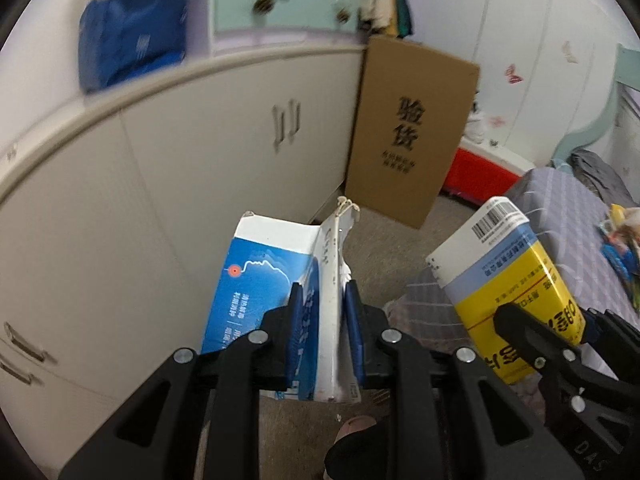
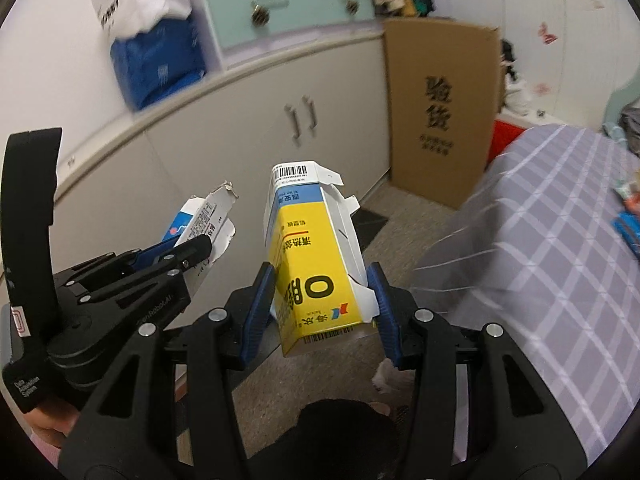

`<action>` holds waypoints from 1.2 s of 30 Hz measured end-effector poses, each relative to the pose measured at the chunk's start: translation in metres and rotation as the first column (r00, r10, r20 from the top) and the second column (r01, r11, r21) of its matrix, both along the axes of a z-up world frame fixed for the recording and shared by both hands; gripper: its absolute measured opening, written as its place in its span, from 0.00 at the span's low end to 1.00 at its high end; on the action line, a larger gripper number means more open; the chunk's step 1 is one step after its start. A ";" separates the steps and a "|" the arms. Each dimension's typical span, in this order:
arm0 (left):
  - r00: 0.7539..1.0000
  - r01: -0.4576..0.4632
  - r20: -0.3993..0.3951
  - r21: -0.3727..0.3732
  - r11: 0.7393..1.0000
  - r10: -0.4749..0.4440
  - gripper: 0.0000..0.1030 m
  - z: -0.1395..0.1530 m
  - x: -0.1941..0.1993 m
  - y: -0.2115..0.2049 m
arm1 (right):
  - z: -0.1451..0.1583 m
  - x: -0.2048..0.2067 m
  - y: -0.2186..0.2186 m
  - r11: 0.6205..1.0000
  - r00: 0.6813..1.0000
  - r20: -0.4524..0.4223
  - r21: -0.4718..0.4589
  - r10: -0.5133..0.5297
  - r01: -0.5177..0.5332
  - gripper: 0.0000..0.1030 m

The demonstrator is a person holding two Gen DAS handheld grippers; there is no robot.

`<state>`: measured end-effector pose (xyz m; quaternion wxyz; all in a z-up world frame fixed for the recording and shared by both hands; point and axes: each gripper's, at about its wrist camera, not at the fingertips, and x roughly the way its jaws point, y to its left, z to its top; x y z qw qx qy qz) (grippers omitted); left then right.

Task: Collect trash
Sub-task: 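Carry the tissue box and yellow carton over the blue wastebasket with both tools, then open the left tool over the wastebasket while the right tool releases the carton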

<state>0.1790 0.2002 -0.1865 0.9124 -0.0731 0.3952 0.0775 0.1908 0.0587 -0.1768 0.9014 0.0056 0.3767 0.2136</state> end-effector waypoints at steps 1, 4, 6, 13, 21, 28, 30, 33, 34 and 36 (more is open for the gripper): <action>1.000 -0.009 -0.013 -0.001 1.000 0.009 0.20 -0.005 0.003 0.005 | -0.005 0.005 0.007 1.000 1.000 -0.010 -0.002 0.008 -0.008 0.45; 0.998 -0.035 -0.050 0.001 0.999 0.035 0.20 -0.022 0.010 0.024 | -0.022 0.022 0.022 1.000 0.999 -0.046 -0.007 0.023 -0.023 0.45; 0.996 -0.049 -0.079 -0.004 0.999 0.049 0.20 -0.034 0.017 0.034 | -0.033 0.034 0.033 0.999 0.998 -0.059 -0.025 0.026 -0.027 0.45; 0.987 -0.042 -0.154 -0.015 0.999 0.039 0.20 -0.074 0.062 0.048 | -0.065 0.074 0.038 0.998 0.995 -0.095 -0.058 -0.012 0.006 0.45; 0.984 -0.094 -0.154 -0.008 0.996 0.092 0.51 -0.081 0.144 0.075 | -0.082 0.123 0.047 0.999 0.993 -0.111 -0.019 -0.044 0.042 0.46; 0.972 -0.149 -0.185 -0.022 0.989 0.143 0.60 -0.097 0.141 0.093 | -0.099 0.141 0.063 1.000 0.985 -0.170 0.004 -0.028 0.029 0.46; 0.970 -0.160 -0.192 -0.025 0.987 0.153 0.60 -0.102 0.138 0.097 | -0.105 0.141 0.068 1.000 0.983 -0.180 0.002 -0.019 0.019 0.46; 0.965 -0.175 -0.204 -0.040 0.984 0.164 0.60 -0.108 0.136 0.104 | -0.113 0.142 0.076 1.000 0.981 -0.195 0.000 -0.006 0.006 0.46; 0.965 -0.179 -0.204 -0.043 0.983 0.167 0.60 -0.108 0.135 0.106 | -0.115 0.143 0.078 1.000 0.980 -0.197 -0.002 -0.001 0.001 0.46; 0.961 -0.196 -0.205 -0.048 0.979 0.183 0.61 -0.108 0.133 0.111 | -0.116 0.144 0.082 1.000 0.980 -0.200 0.005 0.007 -0.006 0.47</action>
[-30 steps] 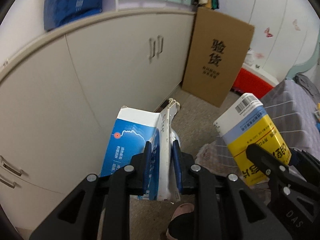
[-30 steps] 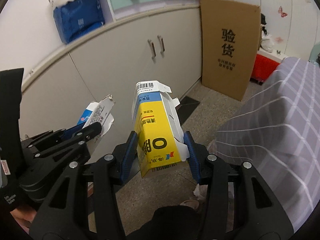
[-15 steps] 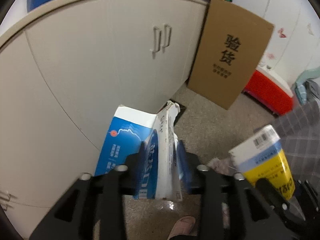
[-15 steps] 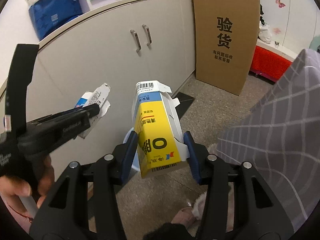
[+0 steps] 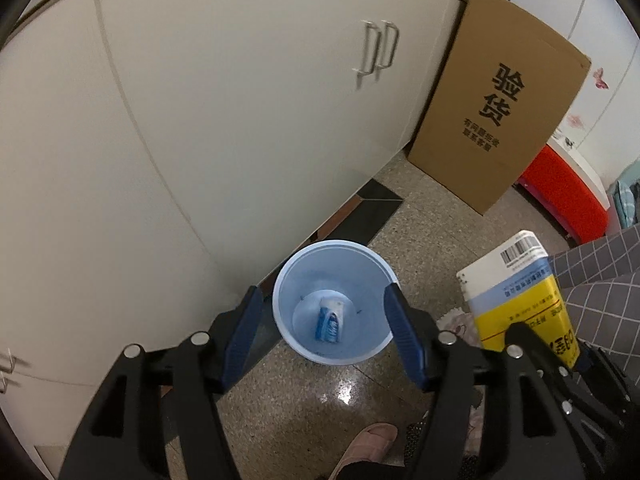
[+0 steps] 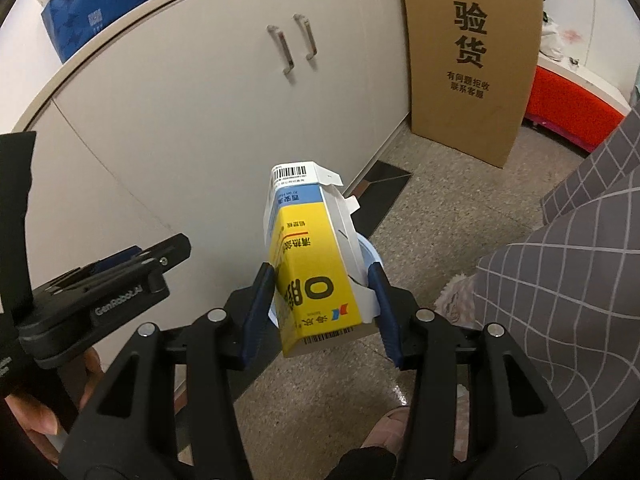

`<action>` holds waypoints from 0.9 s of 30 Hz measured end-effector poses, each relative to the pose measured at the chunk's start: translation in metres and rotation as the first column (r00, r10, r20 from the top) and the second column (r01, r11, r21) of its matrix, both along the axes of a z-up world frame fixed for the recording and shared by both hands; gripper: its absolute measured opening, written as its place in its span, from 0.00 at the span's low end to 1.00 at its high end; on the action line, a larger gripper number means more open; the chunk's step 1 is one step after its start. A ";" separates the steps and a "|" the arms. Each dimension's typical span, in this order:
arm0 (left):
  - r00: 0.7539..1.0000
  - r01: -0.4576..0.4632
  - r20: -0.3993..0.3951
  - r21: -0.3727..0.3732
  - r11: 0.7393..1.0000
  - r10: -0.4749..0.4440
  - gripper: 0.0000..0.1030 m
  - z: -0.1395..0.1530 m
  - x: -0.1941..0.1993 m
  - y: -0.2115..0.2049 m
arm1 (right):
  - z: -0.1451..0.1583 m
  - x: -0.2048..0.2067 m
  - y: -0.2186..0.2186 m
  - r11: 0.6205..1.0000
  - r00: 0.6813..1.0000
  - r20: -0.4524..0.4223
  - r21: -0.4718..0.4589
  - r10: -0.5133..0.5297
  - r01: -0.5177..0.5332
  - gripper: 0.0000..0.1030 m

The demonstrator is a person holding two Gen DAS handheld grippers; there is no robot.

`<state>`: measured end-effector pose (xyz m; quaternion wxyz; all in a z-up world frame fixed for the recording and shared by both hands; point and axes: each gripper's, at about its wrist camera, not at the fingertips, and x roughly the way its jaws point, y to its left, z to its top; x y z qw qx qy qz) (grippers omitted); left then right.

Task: Collect trash
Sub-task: 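Open the left tool over the wastebasket while the right tool releases the carton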

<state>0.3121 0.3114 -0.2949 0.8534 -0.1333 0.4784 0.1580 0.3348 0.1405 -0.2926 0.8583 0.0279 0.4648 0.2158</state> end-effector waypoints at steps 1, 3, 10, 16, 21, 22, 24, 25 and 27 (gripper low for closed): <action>1.000 -0.006 0.002 -0.001 1.000 0.006 0.62 0.000 -0.002 0.003 | 0.000 0.001 0.002 1.000 1.000 0.001 0.006 0.002 -0.002 0.47; 0.999 -0.032 0.004 0.005 0.999 0.031 0.62 0.002 -0.008 0.011 | 0.002 0.004 0.005 1.000 1.000 0.005 0.014 0.009 -0.009 0.47; 0.985 -0.170 0.020 0.021 0.985 0.170 0.64 0.009 -0.018 0.040 | 0.006 0.032 0.041 0.998 0.999 0.010 0.057 0.033 -0.034 0.82; 0.978 -0.208 0.019 0.037 0.977 0.208 0.64 0.017 -0.024 0.050 | 0.010 0.031 0.044 0.999 1.000 0.018 0.023 0.025 -0.026 0.82; 0.978 -0.205 0.029 0.013 0.979 0.205 0.64 0.024 -0.031 0.042 | 0.017 0.014 0.027 1.000 1.000 0.028 0.001 -0.002 0.002 0.82; 0.980 -0.198 0.031 0.009 0.980 0.197 0.64 0.026 -0.034 0.038 | 0.020 0.010 0.022 1.000 0.999 0.033 0.003 -0.006 0.006 0.82; 0.983 -0.179 0.043 0.003 0.984 0.179 0.64 0.034 -0.038 0.029 | 0.031 0.001 0.012 1.000 0.999 0.050 0.013 -0.016 0.015 0.82; 0.984 -0.172 0.053 0.001 0.985 0.171 0.64 0.038 -0.040 0.024 | 0.038 -0.004 0.007 1.000 0.998 0.060 0.023 -0.018 0.016 0.82; 0.983 -0.165 0.080 0.010 0.986 0.164 0.66 0.050 -0.046 0.013 | 0.054 -0.013 -0.002 0.999 0.996 0.091 0.028 -0.023 0.021 0.82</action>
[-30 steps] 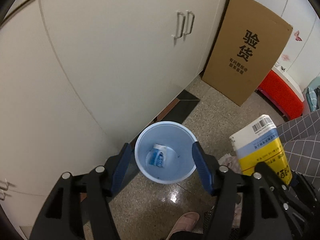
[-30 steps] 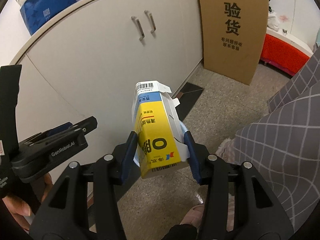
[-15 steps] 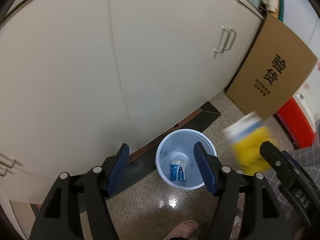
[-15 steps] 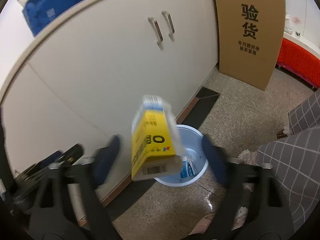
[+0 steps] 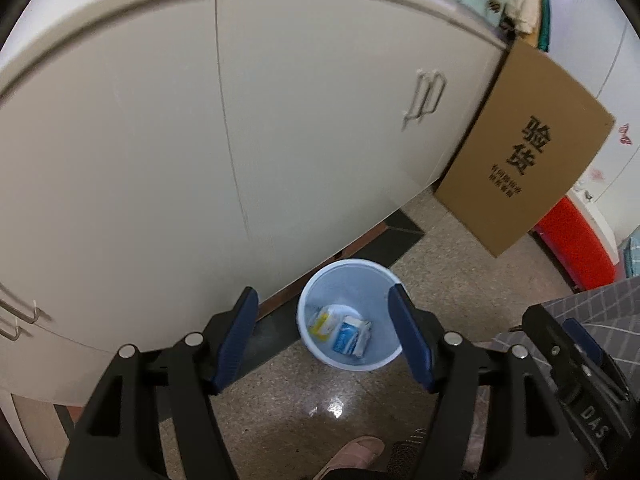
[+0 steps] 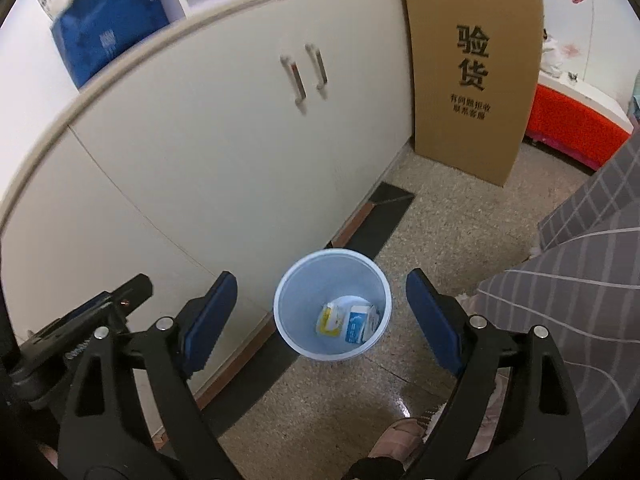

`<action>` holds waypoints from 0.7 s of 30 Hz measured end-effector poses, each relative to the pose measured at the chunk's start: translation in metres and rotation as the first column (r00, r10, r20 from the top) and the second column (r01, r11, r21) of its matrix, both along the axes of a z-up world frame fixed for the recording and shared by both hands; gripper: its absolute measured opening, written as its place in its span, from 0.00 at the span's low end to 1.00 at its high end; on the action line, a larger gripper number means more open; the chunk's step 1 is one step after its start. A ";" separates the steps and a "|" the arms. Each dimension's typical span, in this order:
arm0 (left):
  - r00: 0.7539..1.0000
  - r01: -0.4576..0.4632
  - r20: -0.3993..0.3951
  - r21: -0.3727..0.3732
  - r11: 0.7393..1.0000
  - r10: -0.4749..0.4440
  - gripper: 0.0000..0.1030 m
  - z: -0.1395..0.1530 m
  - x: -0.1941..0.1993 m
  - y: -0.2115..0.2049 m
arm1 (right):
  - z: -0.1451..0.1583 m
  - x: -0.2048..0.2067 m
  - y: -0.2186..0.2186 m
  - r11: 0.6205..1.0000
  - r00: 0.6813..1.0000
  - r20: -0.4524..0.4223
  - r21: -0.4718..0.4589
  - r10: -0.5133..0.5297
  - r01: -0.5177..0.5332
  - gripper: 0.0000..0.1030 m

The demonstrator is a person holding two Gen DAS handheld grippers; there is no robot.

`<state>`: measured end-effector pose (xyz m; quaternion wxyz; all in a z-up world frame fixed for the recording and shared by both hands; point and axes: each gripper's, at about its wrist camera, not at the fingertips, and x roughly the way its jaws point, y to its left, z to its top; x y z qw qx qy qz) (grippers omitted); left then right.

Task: Collect trash
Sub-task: 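Open the left tool over the wastebasket while the right tool releases the carton, then grasp the orange snack bag with the left tool while the right tool grasps newspaper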

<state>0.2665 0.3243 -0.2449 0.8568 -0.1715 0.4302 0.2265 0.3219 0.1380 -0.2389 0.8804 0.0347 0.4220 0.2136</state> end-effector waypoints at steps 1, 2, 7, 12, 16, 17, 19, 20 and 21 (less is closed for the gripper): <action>1.000 0.000 0.013 0.011 1.000 0.000 0.67 0.007 -0.003 -0.007 | 0.008 -0.005 -0.006 1.000 1.000 0.017 0.001 -0.004 0.004 0.82; 1.000 0.004 0.025 0.014 1.000 -0.004 0.67 0.012 -0.006 -0.013 | 0.017 -0.010 -0.011 1.000 0.999 0.035 0.009 -0.008 0.008 0.82; 0.993 0.067 0.101 0.023 0.998 -0.069 0.68 0.049 -0.025 -0.053 | 0.064 -0.044 -0.055 0.997 0.986 0.153 0.045 -0.070 0.064 0.86; 0.971 0.168 0.164 0.056 0.984 -0.176 0.70 0.084 -0.042 -0.111 | 0.106 -0.080 -0.117 0.983 0.954 0.241 0.082 -0.181 0.166 0.87; 0.940 0.274 0.192 0.070 0.959 -0.282 0.71 0.106 -0.048 -0.170 | 0.130 -0.107 -0.173 0.964 0.922 0.283 0.106 -0.265 0.244 0.88; 0.927 0.314 0.195 0.070 0.947 -0.321 0.71 0.112 -0.048 -0.190 | 0.135 -0.113 -0.188 0.958 0.912 0.294 0.113 -0.287 0.265 0.88; 0.903 0.370 0.203 0.075 0.926 -0.378 0.71 0.117 -0.051 -0.221 | 0.143 -0.124 -0.221 0.940 0.889 0.306 0.118 -0.340 0.319 0.88; 0.893 0.393 0.203 0.087 0.915 -0.402 0.71 0.119 -0.050 -0.239 | 0.145 -0.129 -0.237 0.930 0.877 0.309 0.124 -0.368 0.346 0.88; 0.878 0.421 0.203 0.102 0.901 -0.433 0.71 0.122 -0.050 -0.256 | 0.147 -0.134 -0.257 0.915 0.862 0.307 0.132 -0.403 0.381 0.88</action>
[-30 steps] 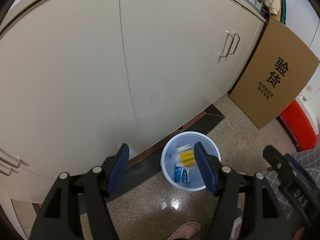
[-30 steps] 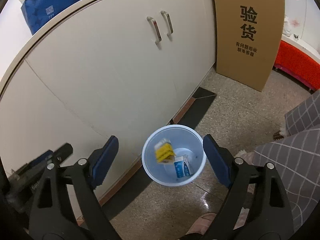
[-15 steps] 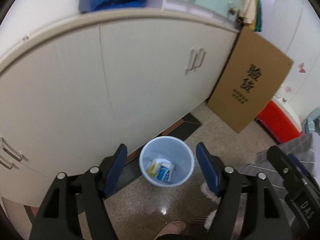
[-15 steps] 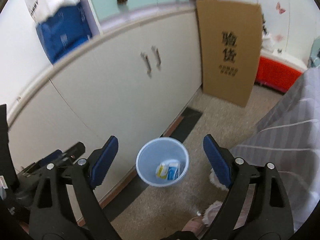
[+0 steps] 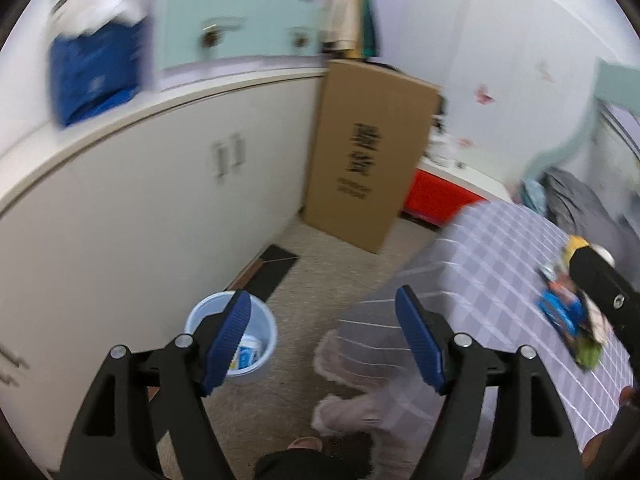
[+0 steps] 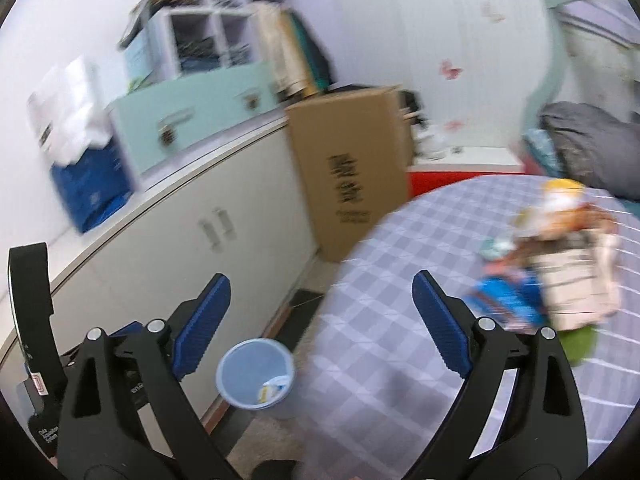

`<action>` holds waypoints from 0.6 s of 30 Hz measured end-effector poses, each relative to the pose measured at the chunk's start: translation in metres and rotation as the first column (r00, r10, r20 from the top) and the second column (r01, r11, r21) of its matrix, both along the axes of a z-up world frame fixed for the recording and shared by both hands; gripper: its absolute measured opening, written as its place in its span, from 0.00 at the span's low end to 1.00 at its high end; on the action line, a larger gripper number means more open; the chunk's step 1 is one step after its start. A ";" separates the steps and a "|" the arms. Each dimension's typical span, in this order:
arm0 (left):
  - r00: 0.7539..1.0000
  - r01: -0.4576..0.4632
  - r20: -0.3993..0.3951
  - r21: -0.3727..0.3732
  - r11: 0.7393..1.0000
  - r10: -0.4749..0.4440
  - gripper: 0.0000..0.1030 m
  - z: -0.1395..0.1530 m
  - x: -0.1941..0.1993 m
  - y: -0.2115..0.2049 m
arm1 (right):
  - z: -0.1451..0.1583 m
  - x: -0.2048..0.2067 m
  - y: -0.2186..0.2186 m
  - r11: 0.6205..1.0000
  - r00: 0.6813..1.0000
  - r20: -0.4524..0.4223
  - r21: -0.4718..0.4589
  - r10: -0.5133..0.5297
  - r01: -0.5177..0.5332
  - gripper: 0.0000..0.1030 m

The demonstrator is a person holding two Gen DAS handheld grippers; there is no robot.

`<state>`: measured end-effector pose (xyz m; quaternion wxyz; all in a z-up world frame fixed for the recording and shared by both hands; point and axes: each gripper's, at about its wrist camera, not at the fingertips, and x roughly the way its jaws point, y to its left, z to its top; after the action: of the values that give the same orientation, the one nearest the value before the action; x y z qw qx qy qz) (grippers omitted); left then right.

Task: Collect trash
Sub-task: 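Grasp the orange snack bag with the left tool while the right tool grasps newspaper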

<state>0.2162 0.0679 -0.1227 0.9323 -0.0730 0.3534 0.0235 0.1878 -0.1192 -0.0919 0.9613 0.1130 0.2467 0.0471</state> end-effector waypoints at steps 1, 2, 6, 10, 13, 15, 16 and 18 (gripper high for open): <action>0.999 0.031 0.005 0.013 0.999 -0.031 0.71 0.002 0.000 -0.016 | 0.000 -0.005 -0.017 0.999 0.999 -0.002 0.004 -0.034 0.034 0.88; 0.997 0.070 0.009 0.032 0.997 -0.070 0.71 0.005 0.001 -0.037 | 0.001 -0.010 -0.039 0.997 0.997 0.000 0.016 -0.074 0.074 0.88; 0.974 0.221 0.024 0.080 0.972 -0.224 0.73 0.016 0.006 -0.109 | -0.002 -0.023 -0.103 0.979 0.979 -0.010 0.032 -0.203 0.203 0.90; 0.938 0.335 0.036 0.156 0.929 -0.344 0.73 0.026 0.010 -0.178 | -0.009 -0.026 -0.157 0.951 0.951 -0.042 0.032 -0.305 0.307 0.90; 0.902 0.412 0.039 0.211 0.886 -0.429 0.74 0.030 0.014 -0.224 | -0.020 -0.027 -0.193 0.933 0.933 -0.087 0.053 -0.350 0.355 0.90; 0.882 0.448 0.038 0.243 0.861 -0.470 0.74 0.030 0.015 -0.251 | -0.029 -0.028 -0.213 0.927 0.926 -0.109 0.070 -0.361 0.370 0.90; 0.876 0.457 0.033 0.258 0.851 -0.481 0.75 0.030 0.018 -0.261 | -0.032 -0.029 -0.220 0.923 0.922 -0.118 0.075 -0.368 0.378 0.90; 0.864 0.478 0.020 0.281 0.832 -0.503 0.75 0.026 0.030 -0.281 | -0.039 -0.025 -0.233 0.924 0.922 -0.136 0.075 -0.363 0.375 0.90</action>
<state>0.2458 -0.2133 -0.0964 0.9236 0.1451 0.3099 -0.1729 0.1625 -0.3526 -0.1306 0.9296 0.2076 0.2755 -0.1295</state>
